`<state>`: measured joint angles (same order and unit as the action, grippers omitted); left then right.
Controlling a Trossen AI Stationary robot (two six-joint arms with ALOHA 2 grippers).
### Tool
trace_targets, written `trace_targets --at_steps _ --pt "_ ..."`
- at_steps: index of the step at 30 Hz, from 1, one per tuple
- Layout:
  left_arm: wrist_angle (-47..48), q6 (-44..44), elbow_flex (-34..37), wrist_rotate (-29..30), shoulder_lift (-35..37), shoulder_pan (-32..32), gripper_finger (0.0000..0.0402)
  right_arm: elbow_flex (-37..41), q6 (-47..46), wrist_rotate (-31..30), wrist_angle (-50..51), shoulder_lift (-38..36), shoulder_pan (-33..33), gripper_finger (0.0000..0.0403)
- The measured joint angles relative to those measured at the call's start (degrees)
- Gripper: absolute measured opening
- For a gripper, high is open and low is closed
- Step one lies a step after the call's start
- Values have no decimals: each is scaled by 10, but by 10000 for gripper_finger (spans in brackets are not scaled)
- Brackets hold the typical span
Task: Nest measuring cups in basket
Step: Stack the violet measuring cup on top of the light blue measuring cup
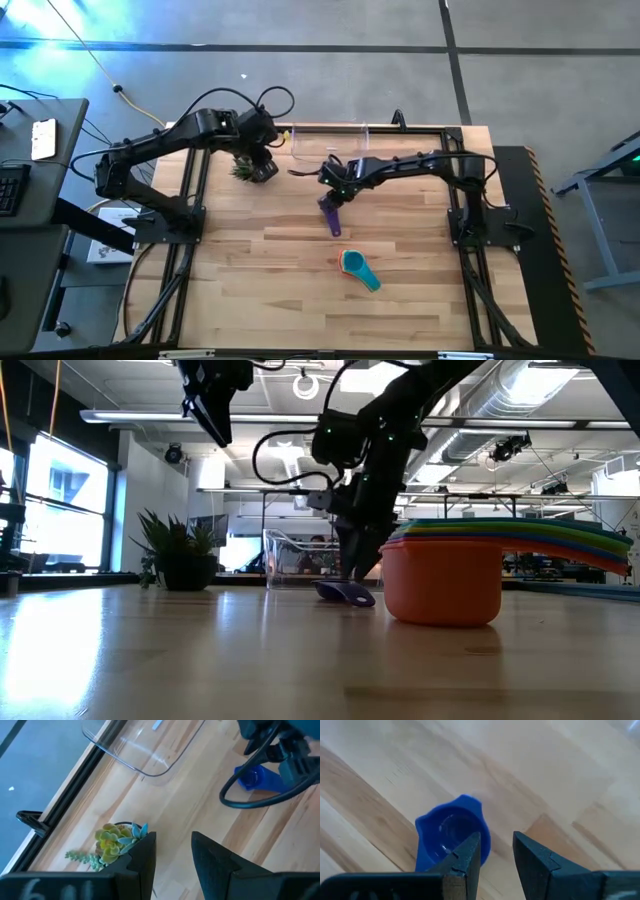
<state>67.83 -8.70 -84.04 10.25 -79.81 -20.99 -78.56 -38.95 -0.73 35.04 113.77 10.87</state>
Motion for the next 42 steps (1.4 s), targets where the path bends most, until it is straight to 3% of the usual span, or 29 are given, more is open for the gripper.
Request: trace_targets --at_steps 9,17,25,42 --pt "-1 19 0 -7 0 -4 113 0 -11 16 -5 25 -4 103" --pt "-1 35 0 -7 0 -4 113 0 -29 25 -7 25 -3 9" --pt "0 59 0 -7 0 -4 113 -34 -37 25 19 25 -3 5" --pt "22 66 0 -7 0 -4 113 -296 70 -47 352 24 -4 1"
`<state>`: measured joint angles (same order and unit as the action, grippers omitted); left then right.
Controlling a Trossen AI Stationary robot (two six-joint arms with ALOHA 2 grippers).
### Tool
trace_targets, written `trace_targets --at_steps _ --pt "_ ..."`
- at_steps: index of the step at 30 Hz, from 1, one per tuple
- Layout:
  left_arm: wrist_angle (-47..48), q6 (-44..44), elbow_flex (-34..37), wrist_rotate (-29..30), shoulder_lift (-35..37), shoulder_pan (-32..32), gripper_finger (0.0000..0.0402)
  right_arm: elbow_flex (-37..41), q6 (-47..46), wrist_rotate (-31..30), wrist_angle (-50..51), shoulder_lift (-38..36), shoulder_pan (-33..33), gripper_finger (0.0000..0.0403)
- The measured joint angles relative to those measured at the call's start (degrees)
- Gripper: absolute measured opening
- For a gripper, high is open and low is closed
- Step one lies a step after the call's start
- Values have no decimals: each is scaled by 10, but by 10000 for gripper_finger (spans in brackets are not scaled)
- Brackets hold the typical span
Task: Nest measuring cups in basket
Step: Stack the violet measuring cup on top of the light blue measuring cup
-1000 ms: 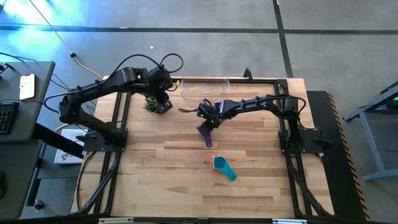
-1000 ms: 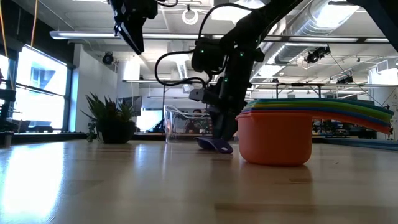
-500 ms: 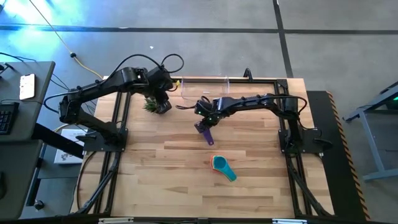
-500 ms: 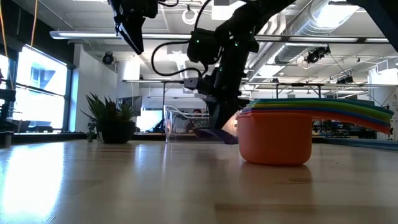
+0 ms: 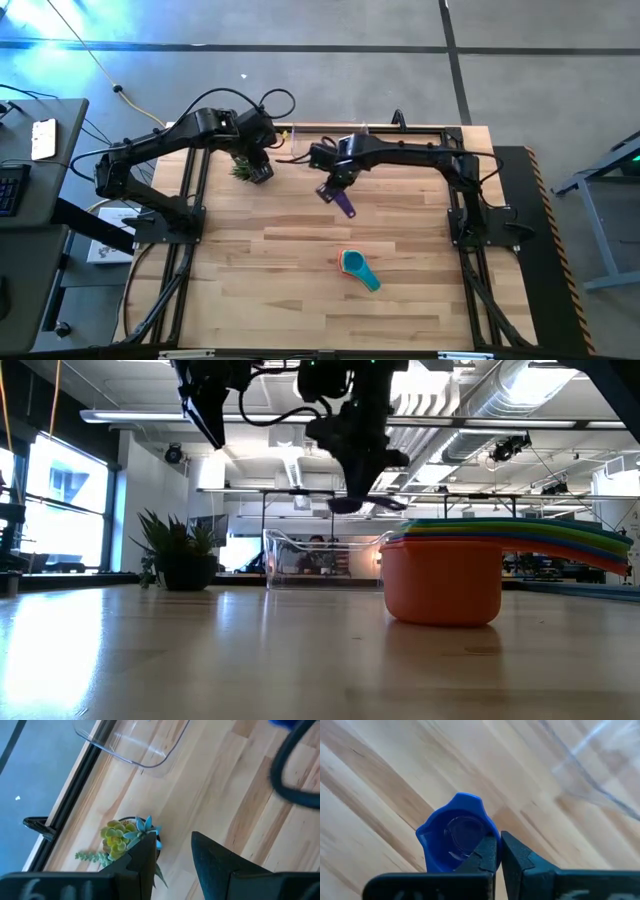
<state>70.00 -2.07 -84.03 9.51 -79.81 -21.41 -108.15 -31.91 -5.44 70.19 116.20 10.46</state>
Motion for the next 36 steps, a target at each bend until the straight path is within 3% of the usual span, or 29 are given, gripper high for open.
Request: trace_targets --at_steps 7,13,24,29,36 --pt "4 -33 0 0 0 0 113 -20 12 -40 109 -21 -1 1" --pt "4 -59 0 0 0 0 113 85 -19 -50 112 -104 -16 0" --pt "4 -124 0 -2 0 0 113 332 -115 71 -56 -286 -70 0" --pt "4 -170 0 -24 0 2 113 385 -145 105 -129 -301 -118 0" --pt "4 -234 0 -45 0 16 113 405 -159 107 -233 -286 -171 0"
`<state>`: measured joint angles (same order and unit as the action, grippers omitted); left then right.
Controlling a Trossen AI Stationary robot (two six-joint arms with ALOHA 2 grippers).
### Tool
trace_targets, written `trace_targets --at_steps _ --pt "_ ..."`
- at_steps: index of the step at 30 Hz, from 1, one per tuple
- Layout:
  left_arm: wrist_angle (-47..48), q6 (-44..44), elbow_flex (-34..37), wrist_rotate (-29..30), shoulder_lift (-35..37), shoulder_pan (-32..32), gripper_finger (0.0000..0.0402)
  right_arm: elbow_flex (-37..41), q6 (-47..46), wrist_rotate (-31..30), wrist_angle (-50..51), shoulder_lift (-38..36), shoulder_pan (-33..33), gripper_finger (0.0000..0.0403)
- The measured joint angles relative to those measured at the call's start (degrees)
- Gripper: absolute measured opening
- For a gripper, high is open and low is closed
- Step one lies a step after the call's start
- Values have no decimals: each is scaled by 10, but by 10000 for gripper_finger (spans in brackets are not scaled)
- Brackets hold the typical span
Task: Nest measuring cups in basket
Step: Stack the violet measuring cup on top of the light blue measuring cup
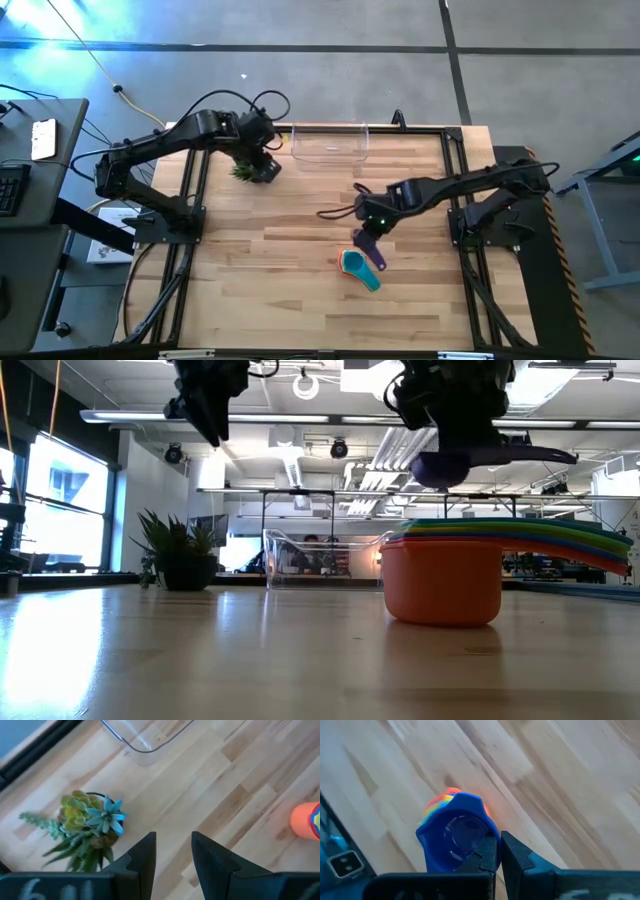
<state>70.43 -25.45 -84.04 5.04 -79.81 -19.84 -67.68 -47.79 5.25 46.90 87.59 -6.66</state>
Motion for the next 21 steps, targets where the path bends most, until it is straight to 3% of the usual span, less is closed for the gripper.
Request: trace_targets --at_steps 21 --pt "-5 -112 0 2 0 118 113 0 -23 9 -73 64 -50 0"
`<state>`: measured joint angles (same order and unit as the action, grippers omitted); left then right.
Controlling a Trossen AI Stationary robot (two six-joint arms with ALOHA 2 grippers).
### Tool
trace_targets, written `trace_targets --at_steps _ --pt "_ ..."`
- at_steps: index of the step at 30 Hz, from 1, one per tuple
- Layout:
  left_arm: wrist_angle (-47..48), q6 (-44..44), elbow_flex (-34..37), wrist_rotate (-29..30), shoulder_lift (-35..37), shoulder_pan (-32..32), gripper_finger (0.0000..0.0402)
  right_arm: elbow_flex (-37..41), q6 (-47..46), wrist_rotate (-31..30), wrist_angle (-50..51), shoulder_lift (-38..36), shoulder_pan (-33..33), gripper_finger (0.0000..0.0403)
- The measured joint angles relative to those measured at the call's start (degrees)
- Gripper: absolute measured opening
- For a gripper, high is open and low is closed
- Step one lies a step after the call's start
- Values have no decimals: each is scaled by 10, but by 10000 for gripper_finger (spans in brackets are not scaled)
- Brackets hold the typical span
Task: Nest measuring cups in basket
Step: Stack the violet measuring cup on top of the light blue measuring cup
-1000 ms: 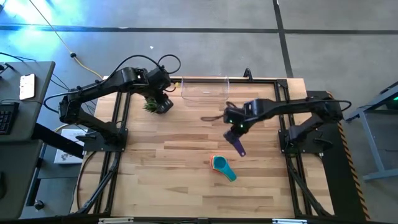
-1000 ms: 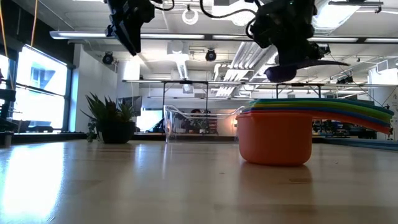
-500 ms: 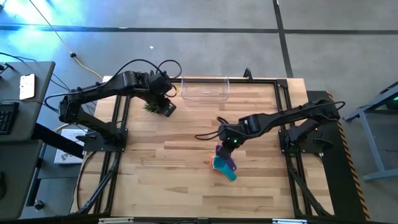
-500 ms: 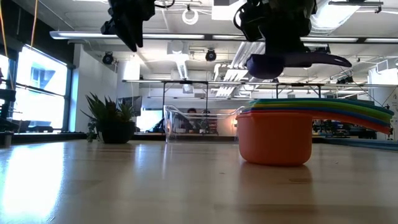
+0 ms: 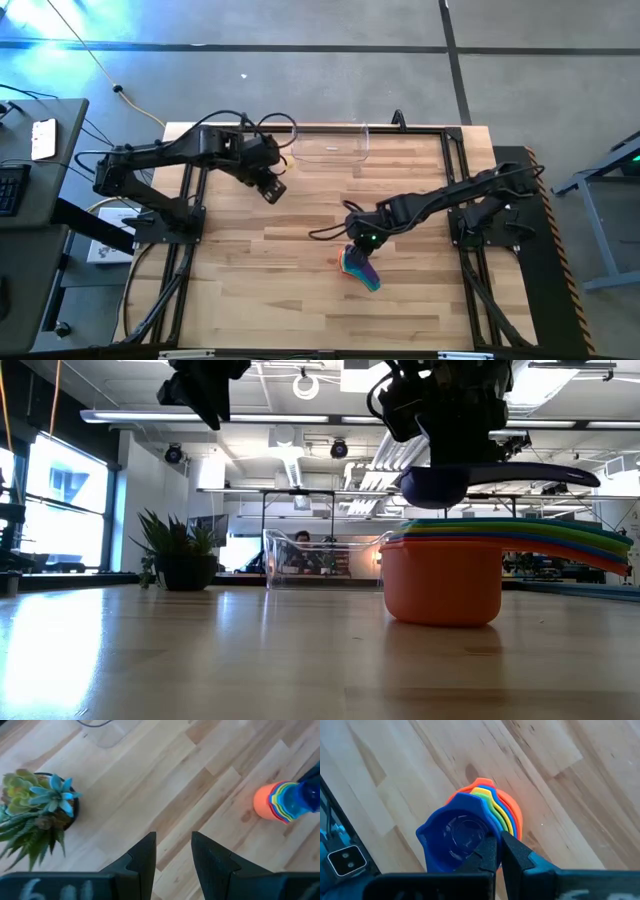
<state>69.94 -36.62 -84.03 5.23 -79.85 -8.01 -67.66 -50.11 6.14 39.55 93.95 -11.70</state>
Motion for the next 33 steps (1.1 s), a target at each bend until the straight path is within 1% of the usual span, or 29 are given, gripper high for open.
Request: trace_targets --at_steps 7,13,19,27,33 --pt "-4 -13 0 1 0 29 113 0 0 -10 -6 6 -4 0" --pt "-4 -24 0 3 0 45 113 0 -3 1 -6 21 -17 0" --pt "-5 -24 0 4 0 56 113 0 -9 -4 -8 36 -27 1" --pt "-6 -38 0 6 0 58 113 0 -9 -15 -9 36 -27 15" --pt "-6 -38 0 6 0 58 113 0 -9 -16 -9 36 -27 39"
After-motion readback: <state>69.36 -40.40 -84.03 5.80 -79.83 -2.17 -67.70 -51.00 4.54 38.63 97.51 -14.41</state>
